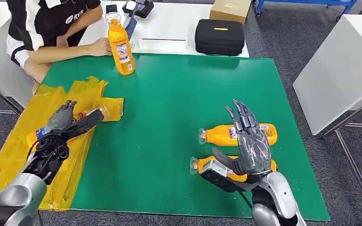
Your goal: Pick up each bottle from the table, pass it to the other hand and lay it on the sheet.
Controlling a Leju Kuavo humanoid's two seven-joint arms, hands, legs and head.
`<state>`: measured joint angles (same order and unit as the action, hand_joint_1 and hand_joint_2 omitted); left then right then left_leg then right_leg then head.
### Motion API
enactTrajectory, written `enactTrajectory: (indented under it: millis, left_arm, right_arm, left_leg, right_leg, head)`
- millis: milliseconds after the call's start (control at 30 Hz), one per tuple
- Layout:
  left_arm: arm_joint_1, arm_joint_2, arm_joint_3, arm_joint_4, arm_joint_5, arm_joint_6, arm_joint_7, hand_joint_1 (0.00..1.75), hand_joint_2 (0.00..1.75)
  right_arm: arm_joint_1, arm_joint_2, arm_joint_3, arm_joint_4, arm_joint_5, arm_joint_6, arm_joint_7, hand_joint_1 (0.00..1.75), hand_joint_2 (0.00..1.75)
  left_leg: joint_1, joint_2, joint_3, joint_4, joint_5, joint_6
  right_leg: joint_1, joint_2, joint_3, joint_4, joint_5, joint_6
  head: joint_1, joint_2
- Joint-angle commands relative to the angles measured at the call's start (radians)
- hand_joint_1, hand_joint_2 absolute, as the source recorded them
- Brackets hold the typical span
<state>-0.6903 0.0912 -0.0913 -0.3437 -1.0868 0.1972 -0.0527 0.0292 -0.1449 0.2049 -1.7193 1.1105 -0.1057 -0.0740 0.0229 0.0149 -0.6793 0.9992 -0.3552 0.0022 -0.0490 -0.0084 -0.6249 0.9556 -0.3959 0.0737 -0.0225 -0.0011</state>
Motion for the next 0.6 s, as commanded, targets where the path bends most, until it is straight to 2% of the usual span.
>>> enactTrajectory:
  millis: [33, 233, 333, 367, 433, 467, 533, 600]
  left_arm:
    - [-0.050, -0.030, 0.101, 0.022, 0.008, -0.015, -0.005, 0.00, 0.00]
    - [-0.050, -0.030, 0.101, 0.022, 0.008, -0.015, -0.005, 0.00, 0.00]
    - [-0.049, -0.073, 0.285, -0.013, 0.238, -0.085, -0.143, 0.00, 0.00]
    - [-0.047, -0.090, 0.345, -0.032, 0.329, -0.139, -0.188, 0.00, 0.00]
    - [-0.030, -0.111, 0.388, -0.073, 0.440, -0.211, -0.251, 0.00, 0.00]
    - [-0.025, -0.117, 0.398, -0.082, 0.475, -0.243, -0.266, 0.00, 0.00]
    - [0.009, -0.135, 0.380, -0.143, 0.620, -0.430, -0.327, 0.00, 0.00]
    - [0.036, -0.143, 0.325, -0.188, 0.700, -0.542, -0.355, 0.00, 0.00]
  right_arm:
    - [-0.011, -0.004, -0.010, 0.013, 0.001, 0.011, 0.003, 0.00, 1.75]
    - [-0.011, -0.004, -0.010, 0.013, 0.001, 0.011, 0.003, 0.00, 1.75]
    - [-0.015, -0.033, 0.005, 0.024, 0.072, 0.031, 0.022, 0.00, 1.75]
    - [-0.013, -0.045, 0.011, 0.028, 0.078, 0.044, 0.021, 0.00, 1.75]
    - [-0.005, -0.067, 0.017, 0.038, 0.078, 0.061, 0.023, 0.00, 1.75]
    - [0.000, -0.074, 0.017, 0.040, 0.078, 0.069, 0.025, 0.00, 1.75]
    - [0.027, -0.100, 0.013, 0.045, 0.072, 0.104, 0.027, 0.00, 1.75]
    - [0.039, -0.097, 0.004, 0.054, 0.064, 0.114, 0.019, 0.00, 1.75]
  left_leg:
    - [0.001, -0.003, 0.007, 0.002, -0.004, 0.001]
    - [0.000, -0.001, 0.003, 0.001, -0.002, 0.001]
    - [0.001, -0.002, 0.004, 0.001, -0.002, 0.001]
    - [0.001, -0.003, 0.007, 0.002, -0.004, 0.001]
    - [0.001, -0.002, 0.003, 0.000, -0.001, 0.001]
    - [0.001, -0.003, 0.006, 0.001, -0.004, 0.001]
    - [0.000, -0.004, 0.007, 0.002, -0.004, 0.002]
    - [0.000, -0.003, 0.004, 0.000, -0.002, 0.001]
  right_leg:
    - [0.001, -0.002, 0.007, 0.001, -0.004, -0.006]
    - [0.001, -0.001, 0.004, 0.000, -0.002, -0.004]
    - [0.001, -0.001, 0.005, 0.001, -0.003, -0.004]
    - [0.001, -0.002, 0.008, 0.001, -0.004, -0.006]
    - [0.001, -0.002, 0.003, 0.000, -0.002, -0.003]
    - [0.001, -0.002, 0.007, 0.001, -0.004, -0.005]
    - [0.001, -0.003, 0.009, 0.001, -0.005, -0.006]
    - [0.000, -0.002, 0.005, -0.001, -0.002, -0.003]
  head:
    - [0.000, 0.000]
    - [0.000, 0.000]
    - [0.000, 0.000]
    - [0.000, 0.000]
    - [0.000, 0.000]
    - [0.000, 0.000]
    - [0.000, 0.000]
    - [0.000, 0.000]
